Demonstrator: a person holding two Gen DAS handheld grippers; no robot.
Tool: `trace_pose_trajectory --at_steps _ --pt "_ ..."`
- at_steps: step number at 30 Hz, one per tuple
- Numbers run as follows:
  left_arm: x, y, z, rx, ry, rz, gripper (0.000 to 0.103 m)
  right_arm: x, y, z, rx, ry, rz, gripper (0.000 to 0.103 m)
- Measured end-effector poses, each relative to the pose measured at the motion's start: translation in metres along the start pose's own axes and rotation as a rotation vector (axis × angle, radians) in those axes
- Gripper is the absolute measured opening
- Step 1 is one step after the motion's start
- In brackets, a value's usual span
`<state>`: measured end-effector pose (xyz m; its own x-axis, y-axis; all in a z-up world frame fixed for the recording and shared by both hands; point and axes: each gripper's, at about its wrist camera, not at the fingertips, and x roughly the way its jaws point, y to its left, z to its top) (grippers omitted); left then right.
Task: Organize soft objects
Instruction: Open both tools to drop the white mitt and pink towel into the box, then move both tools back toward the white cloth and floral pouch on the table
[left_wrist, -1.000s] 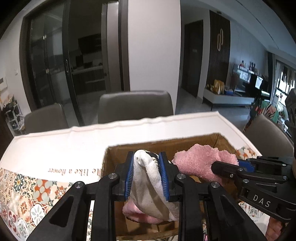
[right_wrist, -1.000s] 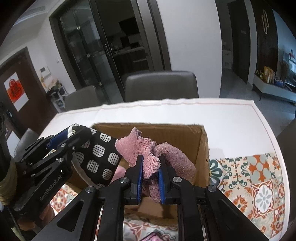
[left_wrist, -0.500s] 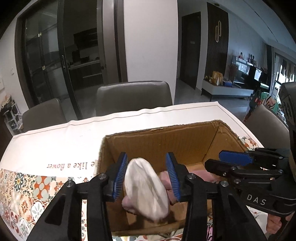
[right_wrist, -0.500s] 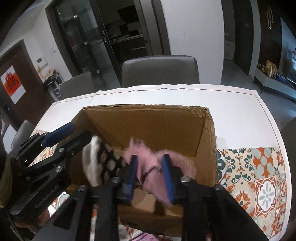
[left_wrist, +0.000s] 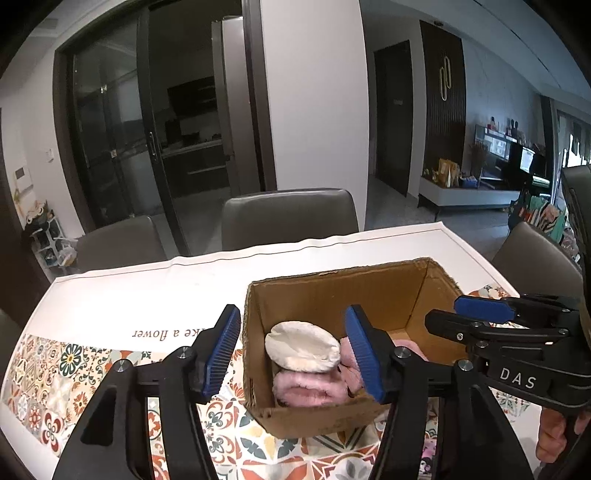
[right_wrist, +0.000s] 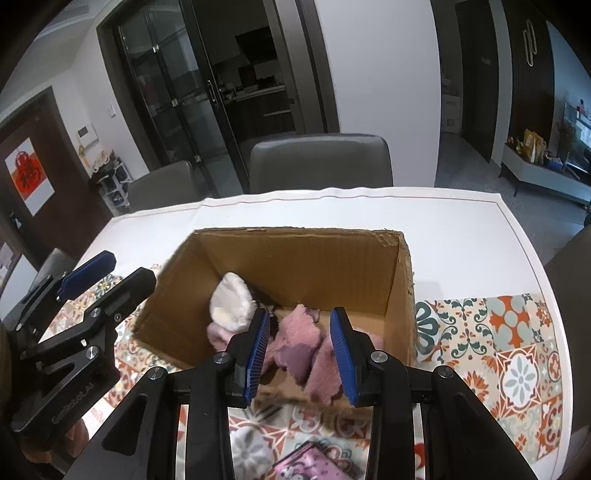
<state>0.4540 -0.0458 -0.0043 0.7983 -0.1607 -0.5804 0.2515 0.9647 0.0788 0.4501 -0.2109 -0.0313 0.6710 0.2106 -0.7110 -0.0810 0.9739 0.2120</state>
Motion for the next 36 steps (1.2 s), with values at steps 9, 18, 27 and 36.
trace_pose_trajectory --at_steps 9,18,27,36 --pt "-0.037 -0.001 -0.008 -0.008 -0.026 0.001 0.059 -0.039 0.010 -0.009 0.005 -0.051 -0.012 0.046" --pt "-0.066 -0.002 -0.024 -0.010 -0.029 0.003 0.060 -0.066 0.015 -0.029 0.010 -0.070 -0.031 0.056" --pt "-0.087 -0.006 -0.050 0.003 -0.008 0.008 0.060 -0.079 0.020 -0.053 0.011 -0.045 -0.037 0.058" --pt "-0.099 -0.018 -0.076 0.012 0.055 -0.013 0.060 -0.086 0.018 -0.083 0.017 -0.007 -0.042 0.058"
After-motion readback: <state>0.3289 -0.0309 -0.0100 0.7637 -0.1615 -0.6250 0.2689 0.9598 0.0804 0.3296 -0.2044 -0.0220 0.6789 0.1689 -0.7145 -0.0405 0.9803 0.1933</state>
